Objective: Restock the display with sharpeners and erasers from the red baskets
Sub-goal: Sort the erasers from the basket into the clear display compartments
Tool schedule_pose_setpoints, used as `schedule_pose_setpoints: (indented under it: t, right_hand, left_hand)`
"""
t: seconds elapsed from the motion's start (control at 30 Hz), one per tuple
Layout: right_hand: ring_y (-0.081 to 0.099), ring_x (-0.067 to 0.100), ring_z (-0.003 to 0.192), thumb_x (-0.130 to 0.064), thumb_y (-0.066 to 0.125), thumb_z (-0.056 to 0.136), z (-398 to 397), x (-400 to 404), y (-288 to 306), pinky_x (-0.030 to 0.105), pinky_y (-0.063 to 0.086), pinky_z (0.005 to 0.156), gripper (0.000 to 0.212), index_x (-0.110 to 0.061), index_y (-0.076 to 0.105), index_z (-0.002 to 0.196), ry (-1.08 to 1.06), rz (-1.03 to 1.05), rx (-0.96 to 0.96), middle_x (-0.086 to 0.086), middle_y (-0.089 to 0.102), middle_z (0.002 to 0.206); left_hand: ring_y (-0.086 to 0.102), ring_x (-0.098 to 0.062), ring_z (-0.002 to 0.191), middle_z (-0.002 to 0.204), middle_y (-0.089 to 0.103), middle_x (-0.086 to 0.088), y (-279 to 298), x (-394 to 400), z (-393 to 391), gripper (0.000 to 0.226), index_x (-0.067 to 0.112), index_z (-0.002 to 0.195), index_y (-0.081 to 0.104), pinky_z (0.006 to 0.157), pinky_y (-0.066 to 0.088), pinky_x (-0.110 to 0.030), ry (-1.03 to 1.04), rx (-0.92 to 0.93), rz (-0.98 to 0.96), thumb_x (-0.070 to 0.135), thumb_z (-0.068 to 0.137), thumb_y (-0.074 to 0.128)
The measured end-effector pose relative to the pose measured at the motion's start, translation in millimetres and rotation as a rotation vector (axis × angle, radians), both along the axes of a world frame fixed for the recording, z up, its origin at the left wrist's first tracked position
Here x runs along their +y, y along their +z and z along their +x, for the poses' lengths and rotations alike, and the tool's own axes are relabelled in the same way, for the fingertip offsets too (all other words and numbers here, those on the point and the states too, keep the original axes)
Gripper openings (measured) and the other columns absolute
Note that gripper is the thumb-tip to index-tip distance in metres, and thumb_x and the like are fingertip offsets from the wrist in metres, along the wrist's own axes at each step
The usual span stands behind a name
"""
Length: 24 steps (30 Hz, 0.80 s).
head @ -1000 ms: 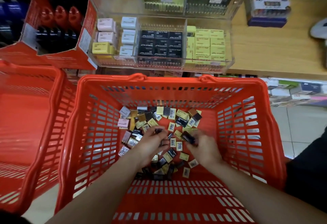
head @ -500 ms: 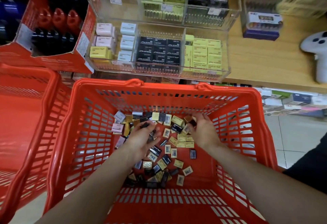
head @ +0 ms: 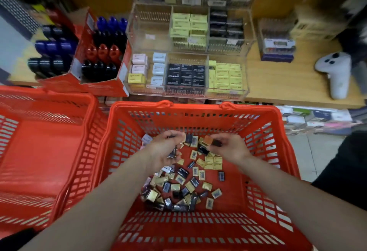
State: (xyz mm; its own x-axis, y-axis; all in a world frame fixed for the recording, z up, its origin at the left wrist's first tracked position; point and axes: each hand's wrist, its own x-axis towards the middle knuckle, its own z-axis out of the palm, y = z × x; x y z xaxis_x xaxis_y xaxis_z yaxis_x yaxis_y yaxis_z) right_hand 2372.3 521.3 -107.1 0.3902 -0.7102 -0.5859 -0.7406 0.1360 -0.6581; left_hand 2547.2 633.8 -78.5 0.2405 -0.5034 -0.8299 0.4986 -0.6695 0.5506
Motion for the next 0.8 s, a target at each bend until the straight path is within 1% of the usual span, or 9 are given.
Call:
schedule_pose_setpoints:
  t: [0.07, 0.13, 0.23, 0.33, 0.43, 0.5, 0.63, 0.73, 0.8]
  right_hand:
    - [0.068, 0.017, 0.096, -0.007, 0.083, 0.074, -2, 10, 48, 0.03, 0.055, 0.091, 0.035, -0.015, 0.072, 0.107, -0.025, 0.069, -0.167, 0.01, 0.071, 0.112]
    - [0.071, 0.012, 0.084, -0.004, 0.081, 0.076, -3, 19, 103, 0.023, 0.057, 0.077, 0.036, -0.023, 0.072, 0.105, -0.009, 0.098, -0.305, 0.01, 0.073, 0.107]
    - [0.069, 0.009, 0.092, -0.007, 0.08, 0.078, -9, 28, 178, 0.023, 0.054, 0.087, 0.046, -0.034, 0.067, 0.113, 0.042, 0.027, -0.394, -0.001, 0.073, 0.099]
    - [0.07, 0.015, 0.097, -0.012, 0.082, 0.077, -14, 37, 230, 0.034, 0.053, 0.093, 0.049, -0.028, 0.061, 0.119, 0.01, 0.003, -0.456, 0.001, 0.075, 0.098]
    - [0.07, 0.023, 0.099, -0.005, 0.075, 0.083, -18, 46, 255, 0.042, 0.058, 0.088, 0.032, -0.011, 0.063, 0.112, -0.08, 0.088, -0.555, 0.009, 0.068, 0.113]
    - [0.071, 0.024, 0.097, 0.001, 0.069, 0.086, -17, 51, 266, 0.041, 0.06, 0.082, 0.027, -0.003, 0.062, 0.112, -0.099, 0.168, -0.632, 0.014, 0.063, 0.116]
    - [0.067, 0.017, 0.074, -0.005, 0.072, 0.085, -9, 51, 283, 0.03, 0.057, 0.071, 0.036, -0.021, 0.061, 0.115, 0.001, -0.01, -0.56, 0.007, 0.066, 0.102]
    - [0.067, 0.019, 0.079, -0.006, 0.075, 0.083, 1, 46, 289, 0.036, 0.055, 0.075, 0.042, -0.023, 0.053, 0.114, 0.06, -0.126, -0.522, 0.009, 0.071, 0.101]
    - [0.066, 0.015, 0.079, -0.007, 0.075, 0.083, 6, 41, 292, 0.031, 0.055, 0.072, 0.039, -0.019, 0.053, 0.112, 0.064, -0.16, -0.543, 0.007, 0.073, 0.096]
  left_hand:
    - [0.046, -0.011, 0.056, 0.074, 0.052, 0.0, 44, 4, 4, 0.015, 0.019, 0.103, 0.066, 0.056, 0.05, -0.024, -0.103, -0.109, -0.045, 0.03, 0.093, 0.067]
    - [0.045, -0.011, 0.055, 0.074, 0.053, -0.001, 95, 10, 8, 0.015, 0.018, 0.102, 0.065, 0.051, 0.047, -0.023, -0.188, -0.219, -0.108, 0.031, 0.093, 0.066]
    - [0.047, -0.01, 0.05, 0.079, 0.064, 0.001, 164, 21, 8, 0.015, 0.021, 0.103, 0.065, 0.048, 0.044, -0.022, -0.321, -0.406, -0.232, 0.034, 0.094, 0.064]
    - [0.048, -0.007, 0.05, 0.084, 0.065, 0.001, 206, 32, 4, 0.014, 0.028, 0.099, 0.067, 0.051, 0.046, -0.018, -0.399, -0.553, -0.381, 0.041, 0.094, 0.063]
    - [0.049, -0.007, 0.053, 0.07, 0.061, 0.012, 226, 32, -3, 0.012, 0.03, 0.096, 0.068, 0.053, 0.046, -0.019, -0.406, -0.546, -0.472, 0.041, 0.094, 0.062]
    - [0.049, -0.007, 0.054, 0.061, 0.06, 0.022, 233, 28, -7, 0.012, 0.03, 0.097, 0.069, 0.054, 0.046, -0.02, -0.397, -0.518, -0.517, 0.04, 0.093, 0.064]
    - [0.047, -0.007, 0.054, 0.059, 0.058, 0.018, 238, 24, -12, 0.014, 0.032, 0.098, 0.068, 0.052, 0.043, -0.02, -0.372, -0.499, -0.556, 0.041, 0.087, 0.071]
    - [0.044, -0.009, 0.052, 0.065, 0.052, 0.006, 240, 19, -13, 0.024, 0.022, 0.105, 0.065, 0.049, 0.038, -0.021, -0.327, -0.454, -0.571, 0.038, 0.089, 0.07]
    - [0.041, -0.008, 0.05, 0.062, 0.048, 0.007, 243, 15, -12, 0.027, 0.015, 0.104, 0.064, 0.047, 0.035, -0.02, -0.278, -0.443, -0.58, 0.037, 0.09, 0.069]
